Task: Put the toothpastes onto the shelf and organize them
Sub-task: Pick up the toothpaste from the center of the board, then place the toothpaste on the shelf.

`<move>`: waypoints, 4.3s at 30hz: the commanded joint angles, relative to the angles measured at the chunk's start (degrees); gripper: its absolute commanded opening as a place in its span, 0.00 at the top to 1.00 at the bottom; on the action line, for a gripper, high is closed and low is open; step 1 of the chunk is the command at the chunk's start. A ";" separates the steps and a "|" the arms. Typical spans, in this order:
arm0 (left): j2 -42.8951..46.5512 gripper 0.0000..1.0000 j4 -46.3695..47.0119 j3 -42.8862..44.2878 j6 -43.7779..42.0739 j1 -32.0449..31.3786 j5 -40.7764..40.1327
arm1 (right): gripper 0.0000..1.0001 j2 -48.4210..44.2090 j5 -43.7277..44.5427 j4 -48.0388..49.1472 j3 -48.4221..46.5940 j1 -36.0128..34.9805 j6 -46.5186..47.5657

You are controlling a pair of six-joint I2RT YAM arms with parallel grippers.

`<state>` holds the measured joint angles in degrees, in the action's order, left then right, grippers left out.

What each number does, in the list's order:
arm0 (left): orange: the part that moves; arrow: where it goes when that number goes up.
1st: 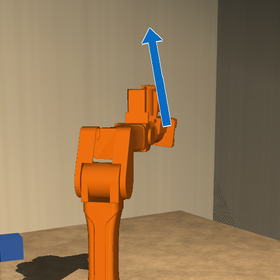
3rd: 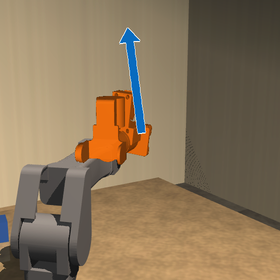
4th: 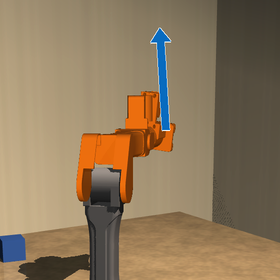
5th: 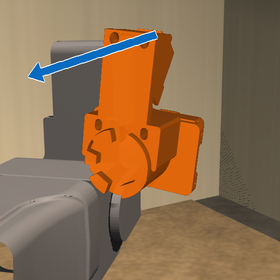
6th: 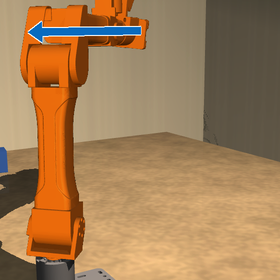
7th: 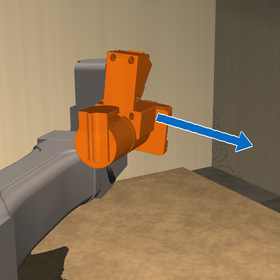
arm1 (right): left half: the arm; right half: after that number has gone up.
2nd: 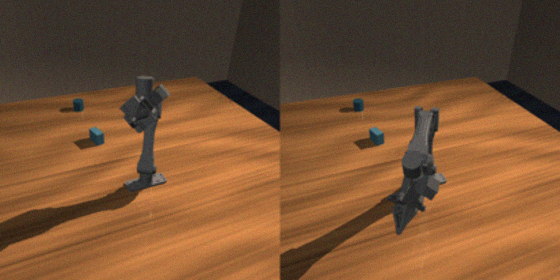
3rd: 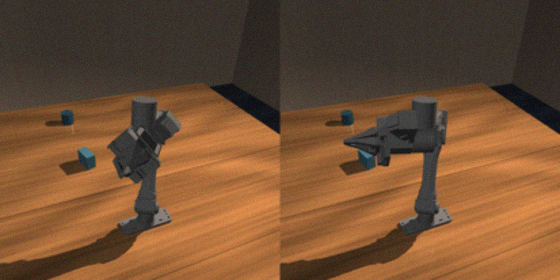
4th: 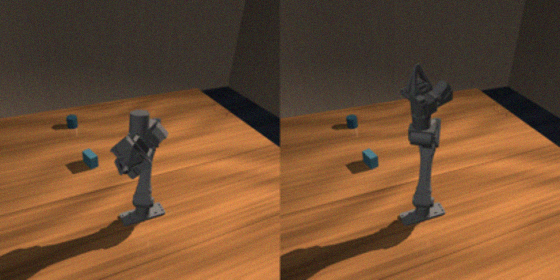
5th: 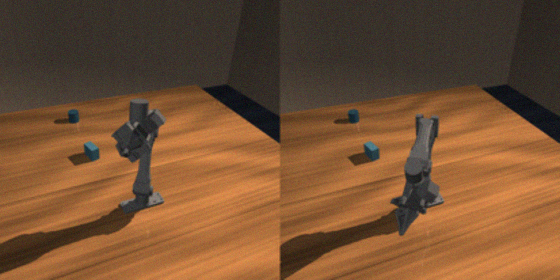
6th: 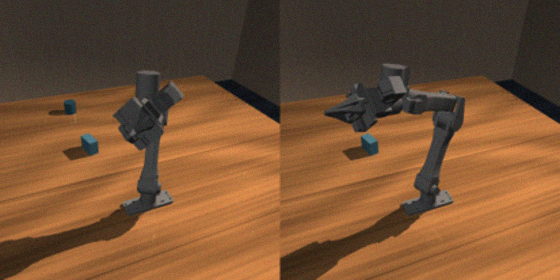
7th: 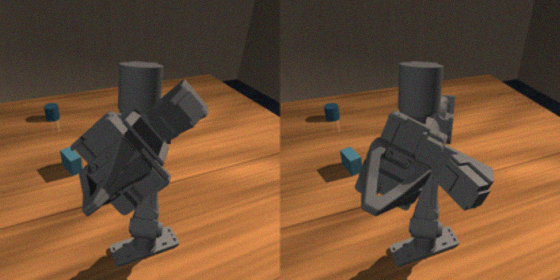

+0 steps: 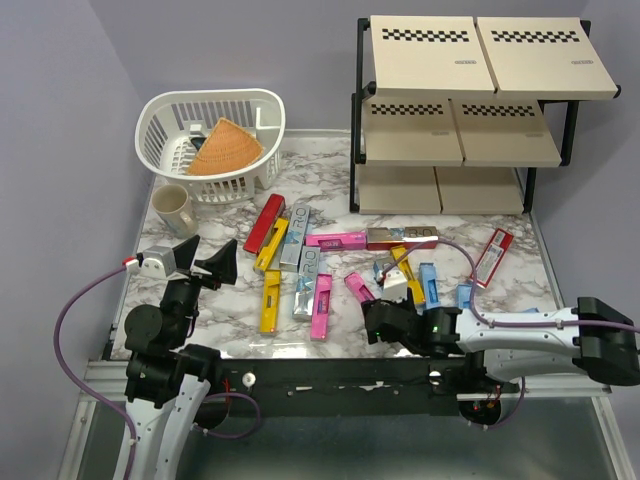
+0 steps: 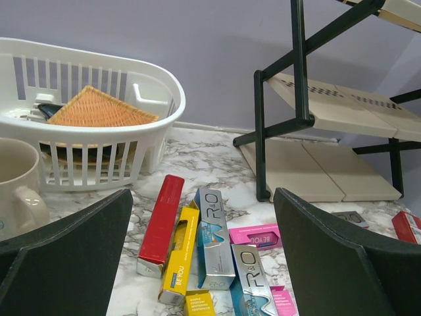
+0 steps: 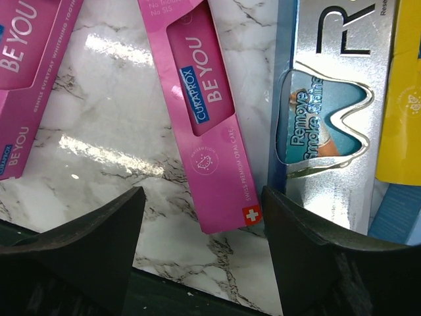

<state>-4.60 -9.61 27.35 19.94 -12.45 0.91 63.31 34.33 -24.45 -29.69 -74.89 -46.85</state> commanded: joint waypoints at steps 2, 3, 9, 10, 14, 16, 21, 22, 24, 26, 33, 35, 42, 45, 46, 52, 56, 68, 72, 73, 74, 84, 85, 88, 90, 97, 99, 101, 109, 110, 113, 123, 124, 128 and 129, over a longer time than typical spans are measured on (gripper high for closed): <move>-0.23 0.01 -0.59 1.03 -0.35 0.41 1.55 | 0.20 1.82 -3.03 1.77 1.74 0.36 0.53; -0.32 0.01 -0.68 1.03 -0.43 0.41 1.55 | 0.21 2.17 -4.78 2.29 1.74 0.27 1.05; -0.41 0.01 -0.68 1.03 -0.35 0.58 1.64 | 0.28 4.63 -6.55 6.34 0.95 -0.43 4.13; -0.41 0.01 -0.68 1.03 -0.43 0.58 1.64 | 0.29 4.72 -6.29 6.60 0.87 -0.52 4.22; -0.41 0.01 -0.76 1.12 -0.52 0.58 1.64 | 0.37 5.07 -4.27 7.48 0.95 -1.13 3.44; -0.41 0.01 -0.76 1.12 -0.43 0.58 1.64 | 0.40 5.42 -2.60 7.57 1.30 -1.48 2.21; -0.41 0.01 -0.85 1.12 -0.43 0.58 1.55 | 0.53 7.44 0.47 7.05 1.22 -2.54 0.45; -0.50 0.01 -0.85 1.12 -0.43 0.58 1.64 | 0.54 8.23 0.91 6.70 0.96 -2.80 0.27; -0.50 0.01 -0.85 1.12 -0.35 0.58 1.55 | 0.57 8.85 1.79 5.29 -0.10 -3.24 0.09; -0.32 0.01 -0.77 1.12 -0.43 0.58 1.64 | 0.59 8.85 2.23 4.15 -1.06 -3.94 -0.08; -0.06 0.01 -0.76 1.03 -0.43 0.58 1.73 | 0.60 2.63 3.55 -3.14 -6.51 -5.09 2.90; -0.06 0.01 -0.76 1.03 -0.43 0.58 1.82 | 0.61 1.04 3.99 -7.17 -10.20 -5.09 5.10; 0.12 0.01 -0.59 0.95 -0.17 0.50 1.99 | 0.64 -3.80 11.63 -23.09 -26.80 -4.21 11.24; 0.21 0.01 -0.59 0.95 -0.17 0.06 2.08 | 0.64 -6.61 11.73 -24.68 -33.84 -1.49 17.92; 0.29 0.01 -0.59 0.95 -0.17 -0.03 1.99 | 0.64 -7.40 11.55 -24.60 -35.59 0.43 21.68; 1.08 0.01 -0.85 0.95 -0.17 -1.17 1.55 | 0.65 -11.54 10.94 -18.10 -47.11 9.48 35.67; 1.35 0.01 -1.20 0.95 -0.08 -1.70 1.47 | 0.65 -10.93 10.15 -11.61 -53.97 15.64 48.12; 1.70 0.01 -1.29 0.95 -0.52 -3.11 1.20 | 0.65 -0.32 7.87 0.63 -76.11 31.46 74.52; 1.61 0.01 -1.29 0.95 -0.52 -3.28 1.03 | 0.65 6.11 2.42 -1.57 -84.98 39.37 75.41; 1.61 0.01 -1.29 0.95 -0.52 -3.46 1.11 | 0.65 7.60 0.24 -2.18 -86.31 43.13 75.33; 1.61 0.01 -1.29 0.95 -0.52 -3.55 1.11 | 0.65 8.92 -1.00 -3.23 -87.72 44.99 74.98; 1.00 0.01 -1.29 0.95 -0.70 -4.08 1.03 | 0.66 25.71 -13.32 -7.19 -101.88 59.51 74.62; 0.82 0.01 -1.29 0.95 -0.70 -4.08 1.03 | 0.65 27.29 -13.93 -7.37 -101.97 60.99 74.54; 0.47 0.01 -1.29 0.86 -0.78 -4.08 1.11 | 0.65 28.54 -17.43 -8.16 -101.01 64.50 72.52; 0.21 0.01 -1.21 0.86 -0.78 -4.08 1.29 | 0.65 28.54 -20.16 -8.69 -99.08 66.45 69.97; -0.32 0.01 -0.94 0.77 -0.78 -4.25 1.90 | 0.65 26.78 -27.45 -9.57 -93.71 71.37 65.84; -0.32 0.01 -0.94 0.68 -0.70 -4.25 1.99 | 0.64 26.87 -28.17 -10.18 -93.71 72.08 64.43; -0.50 0.01 -0.94 0.77 -0.70 -4.25 1.99 | 0.62 27.48 -28.26 -11.23 -94.32 72.87 63.47; -0.50 0.01 -0.94 0.68 -0.78 -4.34 1.99 | 0.59 27.92 -29.23 -12.56 -93.71 74.36 60.83; -0.58 0.01 -0.94 0.68 -0.78 -4.34 1.99 | 0.59 28.10 -29.32 -12.29 -93.62 74.54 60.56; -0.50 0.01 -0.94 0.68 -0.78 -4.34 1.99 | 0.59 28.10 -30.19 -12.20 -93.18 74.63 59.95; 0.12 0.01 -1.12 0.68 -0.70 -4.34 1.99 | 0.45 28.45 -30.02 -9.92 -90.11 75.85 59.42; 0.12 0.01 -1.12 0.60 -0.70 -4.34 1.99 | 0.43 28.10 -29.76 -9.57 -89.67 75.95 59.24; 0.47 0.01 -1.12 0.68 -0.70 -4.34 1.91 | 0.39 26.35 -30.72 -6.24 -86.33 76.21 59.07; 0.56 0.01 -1.12 0.68 -0.61 -4.34 1.91 | 0.40 25.99 -30.90 -5.70 -85.37 76.30 58.98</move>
<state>-4.78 -10.22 27.38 19.73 -16.62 1.21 91.83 4.99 -34.00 -118.65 0.54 13.17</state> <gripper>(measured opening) 0.990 0.602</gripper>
